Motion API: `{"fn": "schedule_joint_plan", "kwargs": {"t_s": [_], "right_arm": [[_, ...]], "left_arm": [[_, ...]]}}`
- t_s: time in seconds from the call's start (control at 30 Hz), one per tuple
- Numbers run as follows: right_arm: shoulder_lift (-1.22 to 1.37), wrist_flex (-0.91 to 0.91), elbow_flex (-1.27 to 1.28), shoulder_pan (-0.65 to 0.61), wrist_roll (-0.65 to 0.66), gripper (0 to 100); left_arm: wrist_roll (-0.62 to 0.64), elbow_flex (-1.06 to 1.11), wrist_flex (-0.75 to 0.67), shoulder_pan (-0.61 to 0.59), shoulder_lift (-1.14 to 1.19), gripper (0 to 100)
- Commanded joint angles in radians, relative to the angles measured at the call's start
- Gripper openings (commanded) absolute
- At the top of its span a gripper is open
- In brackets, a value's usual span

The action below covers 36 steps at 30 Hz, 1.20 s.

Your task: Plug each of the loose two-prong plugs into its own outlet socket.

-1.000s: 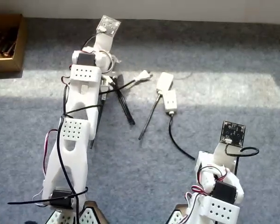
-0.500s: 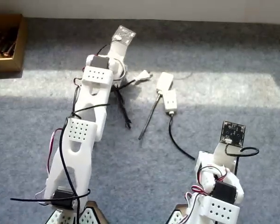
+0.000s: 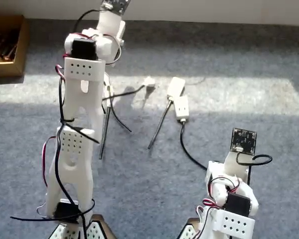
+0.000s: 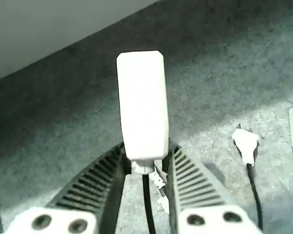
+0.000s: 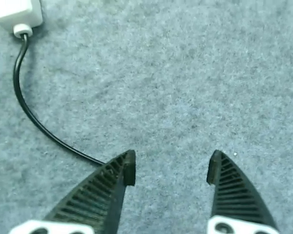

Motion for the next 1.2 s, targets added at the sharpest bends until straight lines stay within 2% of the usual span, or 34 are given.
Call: {"fn": "schedule_joint_plan", "kwargs": {"t_s": [0.0,0.07,0.17,0.27,0.37,0.47,0.53,0.73,0.87,1.0,1.17], "right_arm": [[-0.007,0.002,-0.045,-0.008,0.008,23.5],[-0.007,0.002,-0.044,-0.010,0.008,23.5],[-0.007,0.002,-0.044,-0.010,0.006,23.5],[-0.007,0.002,-0.044,-0.036,0.006,23.5],[-0.007,0.004,-0.042,-0.048,0.006,23.5],[-0.007,0.004,-0.042,-0.050,0.008,23.5],[-0.007,0.004,-0.042,-0.051,0.008,23.5],[-0.005,0.004,-0.042,-0.051,0.008,23.5],[-0.005,0.004,-0.042,-0.051,0.008,23.5],[-0.005,0.004,-0.042,-0.051,0.008,23.5],[-0.005,0.002,-0.042,-0.051,0.008,23.5]], "left_arm": [[0.012,0.024,0.137,-0.008,-0.237,3],[0.002,0.188,0.130,-0.047,-0.344,3],[-0.130,0.509,0.126,-0.076,-0.458,3],[-0.468,0.852,0.129,-0.076,-0.522,3],[-0.749,1.167,0.129,-0.064,-0.616,3],[-0.937,1.466,0.118,0.001,-0.713,3],[-0.997,1.666,0.048,0.051,-0.774,1],[-1.056,2.242,-0.327,0.199,-0.984,1],[-1.023,2.534,-0.480,0.318,-1.168,1],[-0.884,2.694,-0.477,0.429,-1.428,1],[-0.669,2.749,-0.299,0.576,-1.817,1]]}}
